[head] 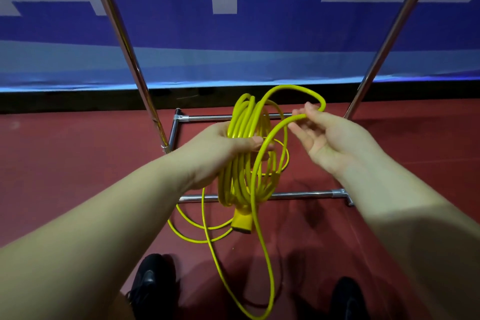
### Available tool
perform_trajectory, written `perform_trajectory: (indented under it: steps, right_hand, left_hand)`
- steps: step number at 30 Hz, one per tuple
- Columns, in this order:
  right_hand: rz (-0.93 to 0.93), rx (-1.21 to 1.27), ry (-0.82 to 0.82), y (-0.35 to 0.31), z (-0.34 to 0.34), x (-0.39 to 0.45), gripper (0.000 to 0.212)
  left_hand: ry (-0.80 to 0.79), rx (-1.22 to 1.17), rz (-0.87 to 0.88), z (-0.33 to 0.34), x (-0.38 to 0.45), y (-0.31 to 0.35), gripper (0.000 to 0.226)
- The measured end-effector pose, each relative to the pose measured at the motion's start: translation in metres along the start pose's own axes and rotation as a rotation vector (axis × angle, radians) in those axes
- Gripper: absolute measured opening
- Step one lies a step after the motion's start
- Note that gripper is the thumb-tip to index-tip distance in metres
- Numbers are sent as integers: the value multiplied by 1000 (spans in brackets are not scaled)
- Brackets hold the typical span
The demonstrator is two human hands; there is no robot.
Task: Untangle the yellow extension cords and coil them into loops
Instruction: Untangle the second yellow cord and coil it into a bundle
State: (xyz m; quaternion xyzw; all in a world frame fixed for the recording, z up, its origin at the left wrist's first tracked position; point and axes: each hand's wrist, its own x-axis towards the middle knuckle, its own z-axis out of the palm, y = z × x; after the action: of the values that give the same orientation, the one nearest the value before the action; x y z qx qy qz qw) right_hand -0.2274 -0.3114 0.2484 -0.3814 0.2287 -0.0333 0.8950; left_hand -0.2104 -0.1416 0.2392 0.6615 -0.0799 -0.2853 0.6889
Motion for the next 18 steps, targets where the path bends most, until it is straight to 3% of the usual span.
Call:
perform_trajectory:
  steps: [7, 11, 13, 16, 17, 18]
  right_hand:
    - [31, 188, 127, -5, -4, 3, 13]
    - [-1, 160, 82, -9, -3, 0, 15]
    - [-9, -21, -12, -9, -1, -6, 15]
    - [69, -695, -136, 9, -7, -15, 62]
    - [73, -941, -175, 20, -10, -19, 66]
    - [39, -1119, -234, 30, -13, -21, 57]
  left_hand:
    - [-164, -13, -35, 9, -2, 3, 11]
    - [-105, -1, -45, 9, 1, 2, 7]
    - [-41, -39, -39, 7, 4, 2, 5]
    - [88, -178, -53, 3, 7, 3, 7]
    - [132, -238, -57, 1, 8, 4, 10]
    - [172, -291, -58, -1, 9, 6, 13]
